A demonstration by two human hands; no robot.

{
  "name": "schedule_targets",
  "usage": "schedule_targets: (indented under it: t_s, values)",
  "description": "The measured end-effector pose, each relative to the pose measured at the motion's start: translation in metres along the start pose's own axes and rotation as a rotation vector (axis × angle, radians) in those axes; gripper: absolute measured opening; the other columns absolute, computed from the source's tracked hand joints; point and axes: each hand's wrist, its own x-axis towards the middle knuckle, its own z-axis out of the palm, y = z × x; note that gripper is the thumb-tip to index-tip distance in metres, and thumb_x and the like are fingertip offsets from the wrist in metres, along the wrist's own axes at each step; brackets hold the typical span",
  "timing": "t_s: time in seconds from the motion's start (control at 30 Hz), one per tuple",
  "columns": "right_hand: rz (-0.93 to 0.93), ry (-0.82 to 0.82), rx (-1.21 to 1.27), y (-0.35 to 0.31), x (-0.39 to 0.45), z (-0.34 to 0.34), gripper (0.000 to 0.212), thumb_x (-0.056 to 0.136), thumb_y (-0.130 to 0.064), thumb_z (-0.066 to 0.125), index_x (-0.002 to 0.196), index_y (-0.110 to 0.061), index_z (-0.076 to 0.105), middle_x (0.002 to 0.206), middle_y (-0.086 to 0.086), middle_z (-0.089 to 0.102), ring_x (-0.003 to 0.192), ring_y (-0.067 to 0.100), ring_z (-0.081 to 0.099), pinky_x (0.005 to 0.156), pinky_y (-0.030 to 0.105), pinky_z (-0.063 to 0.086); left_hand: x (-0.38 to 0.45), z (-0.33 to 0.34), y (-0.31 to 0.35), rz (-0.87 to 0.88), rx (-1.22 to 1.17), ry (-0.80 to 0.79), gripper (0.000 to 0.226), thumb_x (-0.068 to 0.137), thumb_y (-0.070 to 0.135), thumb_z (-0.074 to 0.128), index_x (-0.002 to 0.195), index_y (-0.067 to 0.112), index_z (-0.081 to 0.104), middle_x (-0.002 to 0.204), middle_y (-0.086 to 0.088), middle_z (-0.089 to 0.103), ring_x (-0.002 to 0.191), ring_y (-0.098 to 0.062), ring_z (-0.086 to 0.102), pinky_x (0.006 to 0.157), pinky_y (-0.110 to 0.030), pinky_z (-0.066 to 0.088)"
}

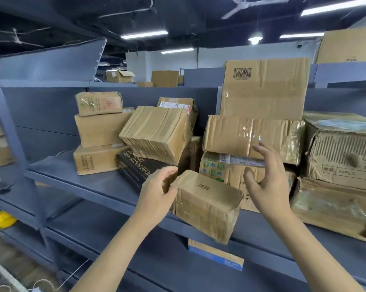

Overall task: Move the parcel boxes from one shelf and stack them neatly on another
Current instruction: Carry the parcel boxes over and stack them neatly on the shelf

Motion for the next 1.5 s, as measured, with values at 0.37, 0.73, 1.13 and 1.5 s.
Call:
schedule_targets:
  t_s: [0.37, 0.73, 1.13, 1.5]
  values:
    - [-0.328, -0.274, -0.903, 0.038, 0.096, 0.014, 0.119, 0.051, -0.058, 0.081, 0.145, -0.009, 0.027, 0.150, 0.030, 0.024, 0.140, 0.047, 0.015, 0.108, 0.064, 0.001, 0.099, 0.010, 0.009, 0.329, 0.339, 0.192, 0.034, 0.080, 0.012, 0.052, 0.111, 0.008, 0.065, 0.119, -0.006, 0.059, 0.116, -0.020, 0.043, 0.100, -0.026, 0.026]
    - [-0.271, -0.311, -0.920, 0.045, 0.125, 0.009, 0.116, 0.048, -0.035, 0.088, 0.144, -0.004, 0.031, 0.137, 0.019, 0.044, 0.127, 0.038, 0.039, 0.110, 0.060, 0.016, 0.137, 0.025, 0.017, 0.373, 0.198, 0.100, 0.030, 0.082, 0.001, 0.060, 0.111, 0.009, 0.065, 0.123, -0.005, 0.056, 0.121, -0.025, 0.041, 0.099, -0.028, 0.024]
    - [-0.316, -0.337, -0.667, 0.007, 0.120, -0.019, 0.120, 0.044, -0.025, 0.089, 0.147, -0.014, 0.028, 0.145, 0.013, 0.039, 0.138, 0.031, 0.030, 0.114, 0.052, 0.005, 0.128, 0.013, -0.014, 0.473, 0.081, 0.044, 0.025, 0.082, 0.003, 0.060, 0.105, 0.009, 0.067, 0.113, -0.003, 0.061, 0.113, -0.024, 0.048, 0.097, -0.030, 0.030]
    - [-0.456, -0.258, -0.745, 0.031, 0.071, -0.019, 0.127, 0.037, -0.030, 0.091, 0.144, -0.017, 0.024, 0.140, 0.010, 0.034, 0.139, 0.032, 0.023, 0.112, 0.055, 0.014, 0.199, 0.005, 0.066, 0.161, -0.363, -0.012, 0.074, 0.087, 0.039, 0.062, 0.146, 0.028, 0.020, 0.151, -0.001, 0.029, 0.135, -0.019, 0.033, 0.107, -0.040, 0.033]
